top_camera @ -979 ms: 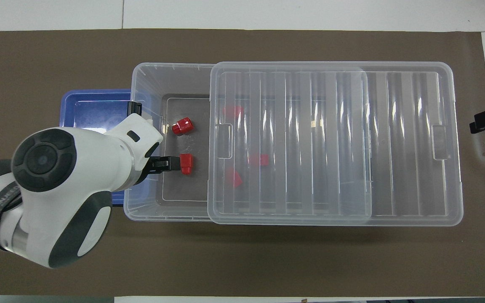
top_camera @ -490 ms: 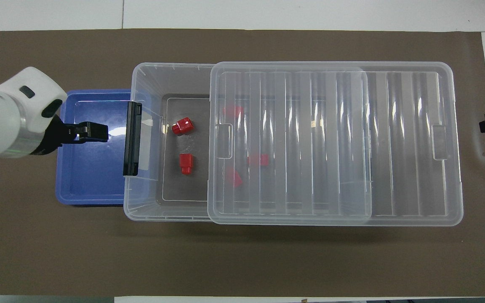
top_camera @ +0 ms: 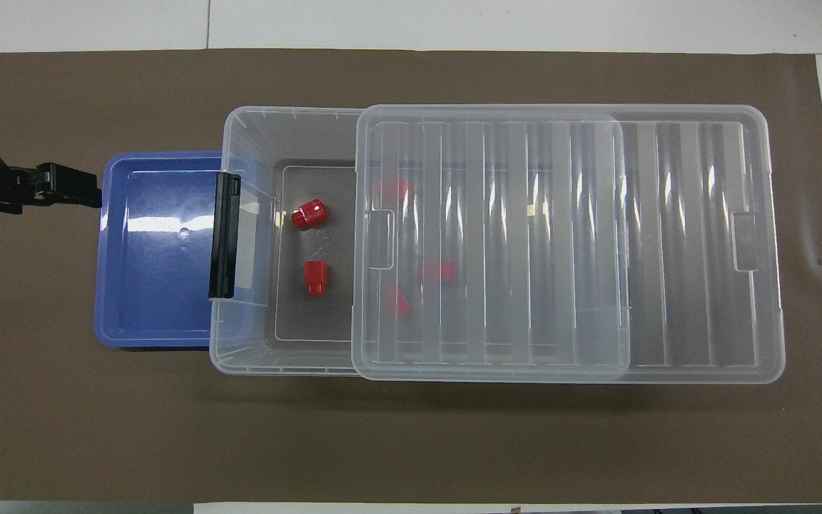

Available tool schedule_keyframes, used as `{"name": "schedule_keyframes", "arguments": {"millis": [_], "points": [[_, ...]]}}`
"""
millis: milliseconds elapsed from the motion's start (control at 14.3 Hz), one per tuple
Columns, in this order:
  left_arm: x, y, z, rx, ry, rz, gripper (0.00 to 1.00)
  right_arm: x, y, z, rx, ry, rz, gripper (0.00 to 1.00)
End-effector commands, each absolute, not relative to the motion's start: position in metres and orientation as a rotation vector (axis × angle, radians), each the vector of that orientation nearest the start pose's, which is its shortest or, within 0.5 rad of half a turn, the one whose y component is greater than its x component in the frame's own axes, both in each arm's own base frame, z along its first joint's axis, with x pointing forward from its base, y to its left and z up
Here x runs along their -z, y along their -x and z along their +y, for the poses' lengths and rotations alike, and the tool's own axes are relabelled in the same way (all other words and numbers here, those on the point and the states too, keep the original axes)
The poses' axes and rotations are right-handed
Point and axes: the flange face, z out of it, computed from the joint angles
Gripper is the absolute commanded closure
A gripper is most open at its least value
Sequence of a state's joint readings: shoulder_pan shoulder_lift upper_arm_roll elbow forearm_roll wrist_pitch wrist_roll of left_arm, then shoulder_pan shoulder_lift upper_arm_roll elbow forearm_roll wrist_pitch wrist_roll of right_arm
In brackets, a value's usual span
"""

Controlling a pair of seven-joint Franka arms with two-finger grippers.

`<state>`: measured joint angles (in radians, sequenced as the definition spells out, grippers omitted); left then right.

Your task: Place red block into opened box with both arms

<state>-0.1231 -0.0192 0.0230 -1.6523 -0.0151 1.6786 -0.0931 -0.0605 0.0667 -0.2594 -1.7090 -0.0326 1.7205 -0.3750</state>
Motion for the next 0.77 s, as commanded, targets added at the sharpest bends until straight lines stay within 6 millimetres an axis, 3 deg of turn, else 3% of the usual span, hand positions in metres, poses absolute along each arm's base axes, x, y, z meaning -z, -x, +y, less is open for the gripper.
{"name": "schedule_keyframes", "arguments": {"millis": [0, 140, 350, 560, 700], "points": [[-0.610, -0.555, -0.050, 0.029, 3.145, 0.019, 0.00, -0.512, -0.539, -0.174, -0.106, 3.165, -0.039, 1.00], [-0.611, -0.559, -0.032, 0.038, 3.150, -0.017, 0.00, -0.502, -0.536, -0.165, -0.121, 3.159, -0.040, 1.00], [-0.612, -0.554, -0.028, 0.004, 3.154, 0.043, 0.00, -0.485, -0.532, -0.155, -0.135, 3.153, -0.049, 1.00], [-0.610, -0.554, -0.025, 0.000, 3.154, 0.050, 0.00, -0.482, -0.537, -0.130, -0.150, 3.155, -0.001, 1.00], [-0.610, -0.553, -0.021, -0.010, 3.154, 0.036, 0.00, -0.477, -0.536, -0.123, -0.154, 3.154, -0.011, 1.00]]}}
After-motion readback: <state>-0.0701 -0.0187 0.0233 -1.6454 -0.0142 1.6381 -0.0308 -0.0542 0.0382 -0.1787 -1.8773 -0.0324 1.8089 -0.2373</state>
